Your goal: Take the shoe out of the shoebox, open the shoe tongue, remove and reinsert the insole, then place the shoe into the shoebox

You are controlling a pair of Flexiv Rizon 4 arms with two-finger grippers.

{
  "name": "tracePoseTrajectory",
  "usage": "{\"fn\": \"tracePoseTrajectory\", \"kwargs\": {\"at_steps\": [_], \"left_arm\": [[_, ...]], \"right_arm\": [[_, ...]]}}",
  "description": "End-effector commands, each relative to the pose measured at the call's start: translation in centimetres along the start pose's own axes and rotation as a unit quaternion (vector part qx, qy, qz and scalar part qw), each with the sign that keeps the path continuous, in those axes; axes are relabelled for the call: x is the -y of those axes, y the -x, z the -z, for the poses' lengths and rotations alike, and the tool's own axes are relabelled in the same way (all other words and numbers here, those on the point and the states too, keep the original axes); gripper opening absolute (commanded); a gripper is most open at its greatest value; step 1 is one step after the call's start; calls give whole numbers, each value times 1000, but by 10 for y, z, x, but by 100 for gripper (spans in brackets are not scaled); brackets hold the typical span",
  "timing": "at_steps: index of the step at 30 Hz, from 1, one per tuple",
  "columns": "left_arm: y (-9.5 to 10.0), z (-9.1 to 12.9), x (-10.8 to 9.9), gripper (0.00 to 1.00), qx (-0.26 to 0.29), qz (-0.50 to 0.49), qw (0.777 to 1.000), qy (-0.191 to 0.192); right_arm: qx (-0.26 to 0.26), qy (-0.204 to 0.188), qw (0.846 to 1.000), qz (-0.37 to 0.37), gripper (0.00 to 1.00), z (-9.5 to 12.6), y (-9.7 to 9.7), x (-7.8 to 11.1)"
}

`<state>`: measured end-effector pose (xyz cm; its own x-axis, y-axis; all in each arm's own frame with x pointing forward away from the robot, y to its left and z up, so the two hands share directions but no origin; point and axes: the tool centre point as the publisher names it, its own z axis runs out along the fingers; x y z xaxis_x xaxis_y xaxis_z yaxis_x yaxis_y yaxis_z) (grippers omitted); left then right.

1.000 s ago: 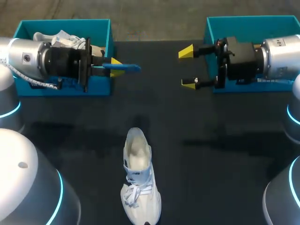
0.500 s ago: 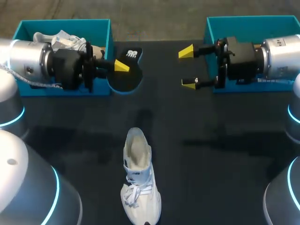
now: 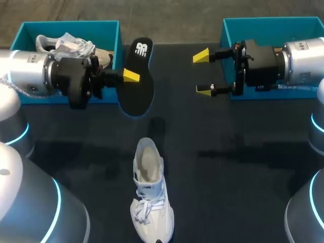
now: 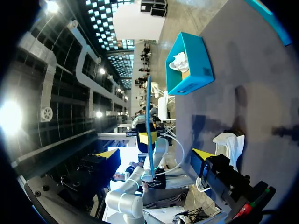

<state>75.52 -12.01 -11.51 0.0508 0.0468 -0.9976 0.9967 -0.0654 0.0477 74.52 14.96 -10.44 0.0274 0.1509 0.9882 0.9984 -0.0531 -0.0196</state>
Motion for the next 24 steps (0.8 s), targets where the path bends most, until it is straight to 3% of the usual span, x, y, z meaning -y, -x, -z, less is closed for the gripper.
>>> {"fn": "tracePoseTrajectory", "kwargs": {"at_steps": [1,8,18,24], "left_arm": [[-5,-4,1,0,4,-2,1000,5],[-8,-9,1,0,-4,-22,1000,21],[-24,-10,3,0,14,-34,999,35],[-29,-15,3,0,11,-34,999,40]], "right_arm": [[1,1,1000,0,100,-2,0,0],[1,1,1000,0,100,-2,0,0],[14,-46,998,30,100,-28,22,10],[-6,-41,997,57,100,-36,25,17]]}}
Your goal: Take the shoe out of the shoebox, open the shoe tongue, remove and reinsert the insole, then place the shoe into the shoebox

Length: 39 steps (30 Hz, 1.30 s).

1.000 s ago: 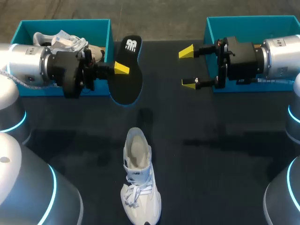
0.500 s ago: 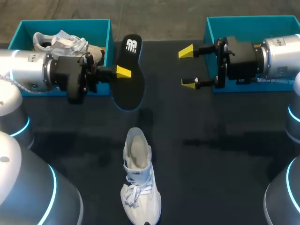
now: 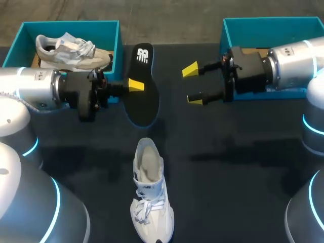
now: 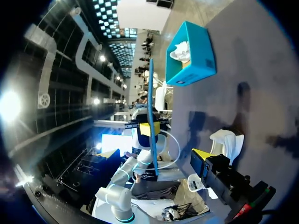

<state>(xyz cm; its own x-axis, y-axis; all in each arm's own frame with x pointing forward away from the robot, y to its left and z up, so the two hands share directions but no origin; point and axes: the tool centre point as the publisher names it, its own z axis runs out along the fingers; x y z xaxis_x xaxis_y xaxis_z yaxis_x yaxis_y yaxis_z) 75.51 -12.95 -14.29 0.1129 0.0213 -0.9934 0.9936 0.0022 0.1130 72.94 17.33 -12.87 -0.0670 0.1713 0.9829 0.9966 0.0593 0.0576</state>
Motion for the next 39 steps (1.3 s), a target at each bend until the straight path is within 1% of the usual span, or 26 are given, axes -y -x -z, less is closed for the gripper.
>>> {"fn": "tracePoseTrajectory", "kwargs": {"at_steps": [1,13,15,19,21,25,28,33,37,38,39], "left_arm": [[-3,-4,2,0,-2,-1,1000,6],[-3,-5,1,0,-7,-4,1000,9],[-6,-9,3,0,-9,1,1000,9],[-7,-13,5,0,-14,0,1000,24],[-6,-15,5,0,-11,0,1000,24],[-7,-20,6,0,-20,-34,998,39],[-9,-25,6,0,-20,-40,998,39],[-11,-28,2,0,-11,-47,998,39],[-14,-30,-1,0,-7,-49,998,42],[-15,-30,-1,0,-6,-50,998,42],[-15,-30,-2,0,-5,-49,998,42]], "right_arm": [[-21,12,1000,13,100,-10,4,0],[-21,12,1000,13,100,-10,4,0],[-21,12,1000,13,100,-10,4,0],[-20,13,999,25,100,-17,0,1],[-19,15,999,26,100,-20,2,1],[-23,14,999,29,100,-27,8,1],[-25,8,999,30,100,-32,12,0],[-34,3,999,36,100,-39,12,0],[-37,-5,998,41,95,-44,12,1],[-37,-6,998,41,92,-45,11,1],[-37,-6,998,42,87,-45,11,2]]}}
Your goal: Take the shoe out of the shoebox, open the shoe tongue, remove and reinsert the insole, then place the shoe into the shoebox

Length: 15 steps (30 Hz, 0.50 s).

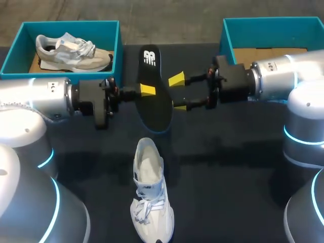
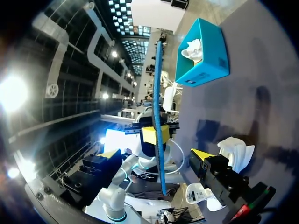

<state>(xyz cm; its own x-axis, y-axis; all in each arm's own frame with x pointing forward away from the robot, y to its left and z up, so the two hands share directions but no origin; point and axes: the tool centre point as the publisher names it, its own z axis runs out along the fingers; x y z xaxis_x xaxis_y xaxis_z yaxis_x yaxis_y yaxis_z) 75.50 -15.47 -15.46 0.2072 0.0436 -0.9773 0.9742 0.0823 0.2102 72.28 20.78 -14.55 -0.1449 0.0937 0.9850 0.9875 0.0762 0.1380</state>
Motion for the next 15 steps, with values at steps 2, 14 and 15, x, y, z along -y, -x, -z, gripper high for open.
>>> {"fn": "tracePoseTrajectory", "kwargs": {"at_steps": [2,14,15], "left_arm": [[-5,-6,-3,0,3,-2,1000,2],[-8,-5,-8,0,7,4,1000,9],[-8,-6,-8,0,7,4,1000,9]], "right_arm": [[-1,-8,1000,6,76,-10,1,-2],[-2,-16,1000,13,64,-22,6,6],[-2,-16,1000,14,63,-23,6,6]]}}
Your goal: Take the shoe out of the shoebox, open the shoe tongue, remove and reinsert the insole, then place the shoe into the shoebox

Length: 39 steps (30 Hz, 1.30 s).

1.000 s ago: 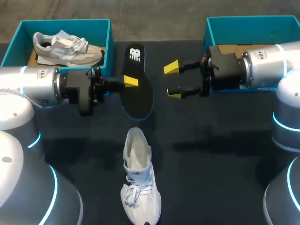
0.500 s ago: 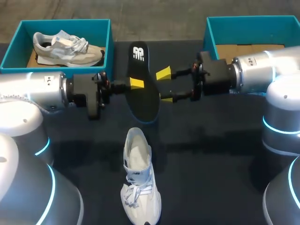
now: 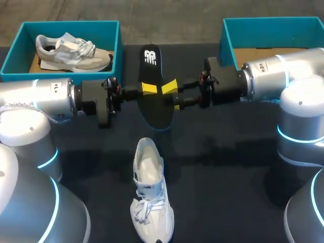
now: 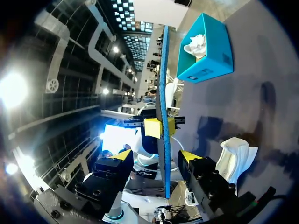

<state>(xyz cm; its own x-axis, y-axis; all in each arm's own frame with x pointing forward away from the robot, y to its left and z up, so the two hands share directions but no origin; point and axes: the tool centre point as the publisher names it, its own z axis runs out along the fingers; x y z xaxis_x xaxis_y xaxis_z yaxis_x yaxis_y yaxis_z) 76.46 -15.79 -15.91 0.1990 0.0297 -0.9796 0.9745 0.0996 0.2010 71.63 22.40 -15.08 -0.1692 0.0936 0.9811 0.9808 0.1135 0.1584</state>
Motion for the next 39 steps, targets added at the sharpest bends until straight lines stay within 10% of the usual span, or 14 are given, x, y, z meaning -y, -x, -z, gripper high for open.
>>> {"fn": "tracePoseTrajectory", "kwargs": {"at_steps": [1,12,39], "left_arm": [[-2,-2,0,0,0,-1,1000,0],[-4,-4,0,0,4,-3,1000,6],[-6,-5,-2,0,7,0,1000,10]], "right_arm": [[-4,1,1000,2,63,-6,3,1],[-9,-3,1000,-3,42,-11,11,0],[-8,2,1000,-4,30,-5,18,4]]}}
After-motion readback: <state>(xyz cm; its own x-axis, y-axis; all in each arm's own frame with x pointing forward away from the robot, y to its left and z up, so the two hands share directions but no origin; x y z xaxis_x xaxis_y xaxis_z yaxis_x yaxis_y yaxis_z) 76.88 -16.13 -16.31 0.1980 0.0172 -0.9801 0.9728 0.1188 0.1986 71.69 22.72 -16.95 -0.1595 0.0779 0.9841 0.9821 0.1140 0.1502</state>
